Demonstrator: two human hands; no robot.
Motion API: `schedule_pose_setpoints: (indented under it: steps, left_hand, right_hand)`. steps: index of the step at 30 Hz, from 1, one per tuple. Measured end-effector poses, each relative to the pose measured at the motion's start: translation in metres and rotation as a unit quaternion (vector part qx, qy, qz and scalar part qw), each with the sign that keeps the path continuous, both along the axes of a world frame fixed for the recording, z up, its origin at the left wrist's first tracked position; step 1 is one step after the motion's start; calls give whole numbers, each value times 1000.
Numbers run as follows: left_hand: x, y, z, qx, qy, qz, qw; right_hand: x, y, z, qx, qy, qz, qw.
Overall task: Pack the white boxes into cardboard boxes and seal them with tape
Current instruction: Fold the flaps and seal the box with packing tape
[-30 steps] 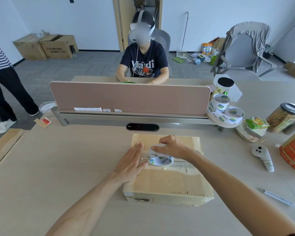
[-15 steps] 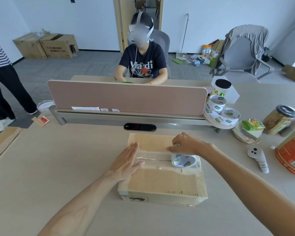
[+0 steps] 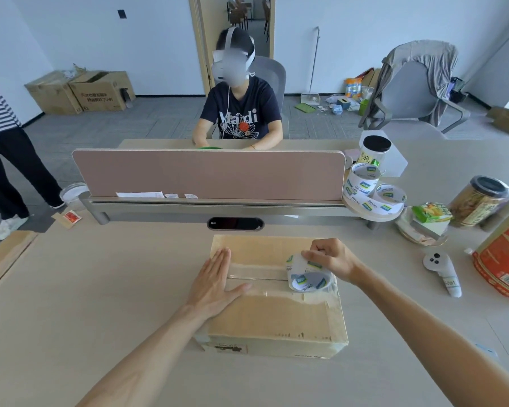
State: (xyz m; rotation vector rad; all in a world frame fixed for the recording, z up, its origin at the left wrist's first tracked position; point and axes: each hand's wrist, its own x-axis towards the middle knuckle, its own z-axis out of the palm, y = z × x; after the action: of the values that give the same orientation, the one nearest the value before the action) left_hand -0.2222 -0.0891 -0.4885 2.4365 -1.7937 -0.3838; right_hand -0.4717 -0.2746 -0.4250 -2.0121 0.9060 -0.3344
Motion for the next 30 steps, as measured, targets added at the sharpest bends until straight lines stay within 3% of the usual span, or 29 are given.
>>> schedule_pose_setpoints:
  steps: [8,21,30]
  left_hand:
    - [-1,-2,-1,14,-13,12,1000]
    - [-6,-6,-1,24,-46,14,999]
    - [-5,-6,-2,28,-54,2,998]
  right_hand:
    - [-37,-34,12,-166,94,84,978]
    - [-81,-40,-22,-216,194,65,955]
    - [-81,-33,-27,-267,215,50,938]
